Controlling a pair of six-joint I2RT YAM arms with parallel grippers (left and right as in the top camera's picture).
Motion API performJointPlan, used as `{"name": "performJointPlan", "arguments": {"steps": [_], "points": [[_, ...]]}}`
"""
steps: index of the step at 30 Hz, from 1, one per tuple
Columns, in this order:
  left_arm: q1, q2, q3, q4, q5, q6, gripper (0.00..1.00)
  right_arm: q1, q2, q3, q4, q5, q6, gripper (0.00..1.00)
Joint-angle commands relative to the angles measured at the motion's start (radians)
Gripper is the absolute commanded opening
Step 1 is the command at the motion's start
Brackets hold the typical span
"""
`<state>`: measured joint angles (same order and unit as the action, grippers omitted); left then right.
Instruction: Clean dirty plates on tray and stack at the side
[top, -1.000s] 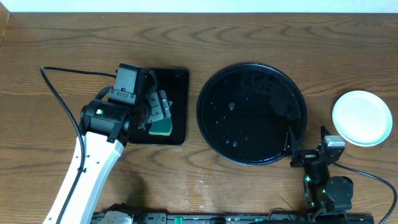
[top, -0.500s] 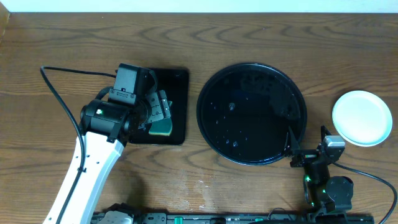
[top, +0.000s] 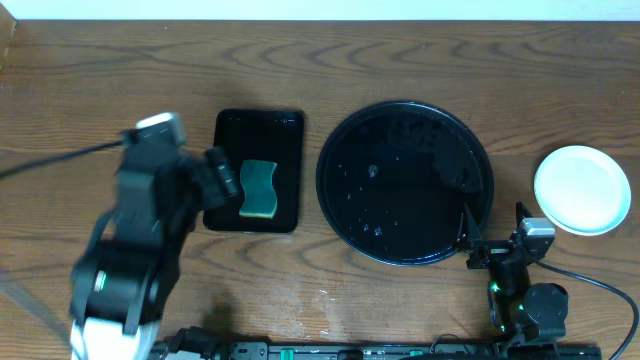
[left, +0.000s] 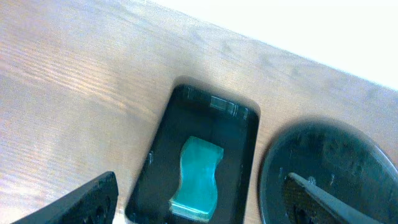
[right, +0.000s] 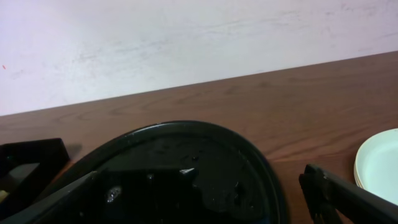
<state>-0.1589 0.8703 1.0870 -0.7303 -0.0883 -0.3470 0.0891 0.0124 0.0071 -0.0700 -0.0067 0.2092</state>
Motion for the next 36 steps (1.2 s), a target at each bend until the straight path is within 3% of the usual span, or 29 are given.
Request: {"name": "performJointPlan", "arguments": {"steps": [1,9,20,29,36], "points": [[0.07,-0.141,-0.134,0.117,0.063,0.148,0.85,-0.006,-0.005,-0.002,-0.005,0.006,0.014,0.99],[0.154,-0.54,-0.489,0.379,0.078,0.209,0.85,-0.006,-0.005,-0.002,-0.005,0.006,0.014,0.99],[0.193,-0.866,-0.861,0.586,0.081,0.209,0.85,-0.006,-0.002,-0.002,-0.005,0.006,0.014,0.99],[0.193,-0.869,-1.078,0.798,0.082,0.211,0.85,-0.006,-0.001,-0.002,-0.005,0.006,0.014,0.99],[0.192,-0.869,-1.083,0.777,0.089,0.208,0.85,-0.006,-0.001,-0.002,-0.005,0.006,0.014,0.99]]}}
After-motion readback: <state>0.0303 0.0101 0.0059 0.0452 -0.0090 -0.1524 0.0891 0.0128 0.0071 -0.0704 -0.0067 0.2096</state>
